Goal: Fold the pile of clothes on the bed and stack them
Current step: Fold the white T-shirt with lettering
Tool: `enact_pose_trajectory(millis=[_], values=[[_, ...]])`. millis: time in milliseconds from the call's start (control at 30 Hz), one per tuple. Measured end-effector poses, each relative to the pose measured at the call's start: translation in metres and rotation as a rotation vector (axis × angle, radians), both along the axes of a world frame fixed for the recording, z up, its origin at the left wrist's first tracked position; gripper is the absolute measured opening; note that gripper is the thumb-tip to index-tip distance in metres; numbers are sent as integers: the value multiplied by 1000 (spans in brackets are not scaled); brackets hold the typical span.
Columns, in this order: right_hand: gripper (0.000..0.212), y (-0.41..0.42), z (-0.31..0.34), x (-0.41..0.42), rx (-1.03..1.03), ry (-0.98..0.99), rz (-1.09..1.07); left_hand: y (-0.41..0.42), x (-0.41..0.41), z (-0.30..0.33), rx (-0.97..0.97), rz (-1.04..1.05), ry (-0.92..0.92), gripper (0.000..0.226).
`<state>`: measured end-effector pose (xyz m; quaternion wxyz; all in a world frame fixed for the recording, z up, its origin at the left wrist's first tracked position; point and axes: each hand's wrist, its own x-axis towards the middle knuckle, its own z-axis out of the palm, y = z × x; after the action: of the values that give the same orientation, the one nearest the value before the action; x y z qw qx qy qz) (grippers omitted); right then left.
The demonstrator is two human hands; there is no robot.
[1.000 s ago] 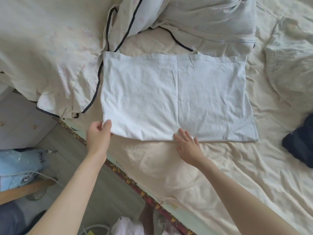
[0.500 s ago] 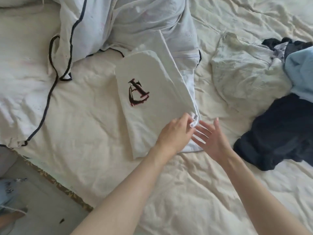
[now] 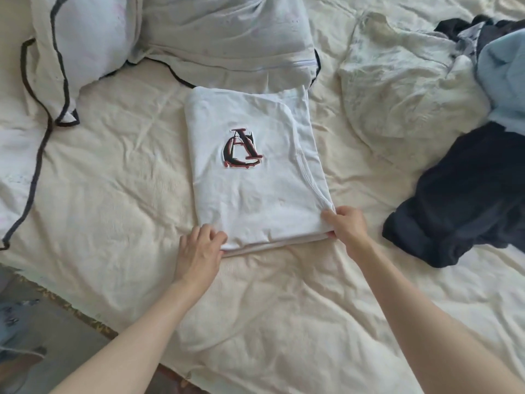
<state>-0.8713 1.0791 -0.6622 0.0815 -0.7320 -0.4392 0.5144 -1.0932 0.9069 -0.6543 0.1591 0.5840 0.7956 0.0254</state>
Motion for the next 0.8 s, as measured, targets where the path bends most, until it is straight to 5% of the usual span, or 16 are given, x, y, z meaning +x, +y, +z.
enact_pose_trajectory(millis=[267, 467, 600, 800], values=[[12, -9, -4, 21, -55, -4, 39, -32, -14, -16, 74, 48, -309, 10], [21, 3, -2, 19, -260, 147, -152, -15, -10, -18, 31, 1064, -969, 22], [23, 1, 3, 15, -282, 120, -147, -8, -14, -13, -159, 1036, -1036, 19], [5, -28, 32, 18, -207, 244, -135, -19, -28, 24, -94, 1018, -1167, 20]])
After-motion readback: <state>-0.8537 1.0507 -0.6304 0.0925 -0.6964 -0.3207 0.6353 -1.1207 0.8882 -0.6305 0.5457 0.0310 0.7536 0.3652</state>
